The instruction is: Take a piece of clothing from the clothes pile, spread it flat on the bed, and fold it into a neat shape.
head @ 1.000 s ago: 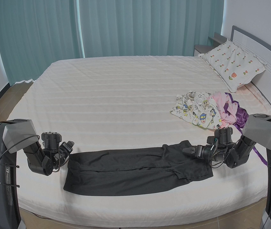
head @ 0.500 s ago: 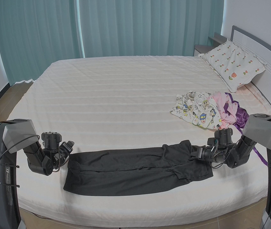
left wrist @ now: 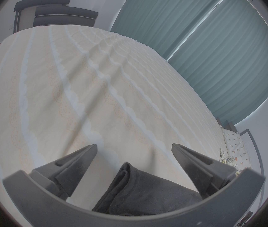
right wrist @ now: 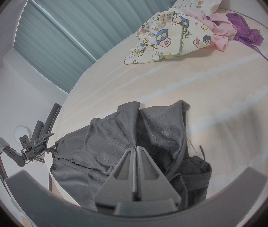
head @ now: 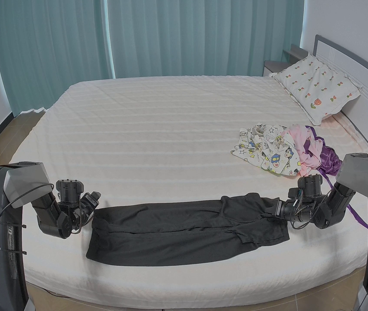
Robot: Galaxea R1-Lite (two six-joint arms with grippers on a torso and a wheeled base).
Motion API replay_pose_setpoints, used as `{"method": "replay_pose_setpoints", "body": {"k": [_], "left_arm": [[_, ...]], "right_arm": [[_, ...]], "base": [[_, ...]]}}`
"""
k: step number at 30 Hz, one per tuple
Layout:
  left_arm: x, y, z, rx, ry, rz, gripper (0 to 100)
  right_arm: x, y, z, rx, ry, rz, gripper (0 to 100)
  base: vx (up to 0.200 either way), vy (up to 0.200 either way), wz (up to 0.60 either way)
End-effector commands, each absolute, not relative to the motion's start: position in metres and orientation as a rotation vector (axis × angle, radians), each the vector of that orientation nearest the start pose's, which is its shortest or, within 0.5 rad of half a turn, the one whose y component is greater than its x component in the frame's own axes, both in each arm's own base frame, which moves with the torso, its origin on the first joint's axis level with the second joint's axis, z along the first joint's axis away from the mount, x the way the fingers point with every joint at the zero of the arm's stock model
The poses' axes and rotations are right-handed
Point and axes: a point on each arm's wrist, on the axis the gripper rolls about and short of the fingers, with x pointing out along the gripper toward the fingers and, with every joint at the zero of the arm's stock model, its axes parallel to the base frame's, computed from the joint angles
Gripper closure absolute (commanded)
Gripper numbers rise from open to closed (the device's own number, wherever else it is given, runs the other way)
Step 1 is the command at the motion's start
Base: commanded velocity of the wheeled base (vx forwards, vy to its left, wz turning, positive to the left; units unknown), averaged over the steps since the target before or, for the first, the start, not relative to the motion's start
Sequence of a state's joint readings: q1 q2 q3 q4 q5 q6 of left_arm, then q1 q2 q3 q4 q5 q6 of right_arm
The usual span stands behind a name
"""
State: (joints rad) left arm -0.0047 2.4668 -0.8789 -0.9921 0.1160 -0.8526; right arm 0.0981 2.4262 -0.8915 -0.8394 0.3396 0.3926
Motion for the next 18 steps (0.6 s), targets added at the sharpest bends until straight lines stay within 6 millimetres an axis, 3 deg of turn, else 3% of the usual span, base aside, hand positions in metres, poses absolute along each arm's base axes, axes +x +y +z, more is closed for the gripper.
{"method": "replay_pose_setpoints", "body": {"k": [1, 13, 14, 18], "left_arm": [[0.3916, 0.0008, -0.0453, -0.790, 0.508, 0.354, 0], [0.3913, 0.0014, -0.0449, -0.791, 0.508, 0.355, 0], [0.3913, 0.0014, -0.0449, -0.791, 0.508, 0.355, 0], [0.3906, 0.0014, -0.0448, -0.791, 0.509, 0.356, 0]], "right_arm": [[0.3818, 0.0434, -0.0332, 0.465, 0.764, 0.274, 100], [0.3788, 0.0355, -0.0368, 0.476, 0.796, 0.246, 100], [0.3785, 0.0354, -0.0375, 0.473, 0.808, 0.242, 0], [0.3793, 0.0343, -0.0373, 0.478, 0.812, 0.237, 0]], "base": [[0.000, 0.000, 0.00], [0.000, 0.000, 0.00], [0.000, 0.000, 0.00], [0.000, 0.000, 0.00]]}}
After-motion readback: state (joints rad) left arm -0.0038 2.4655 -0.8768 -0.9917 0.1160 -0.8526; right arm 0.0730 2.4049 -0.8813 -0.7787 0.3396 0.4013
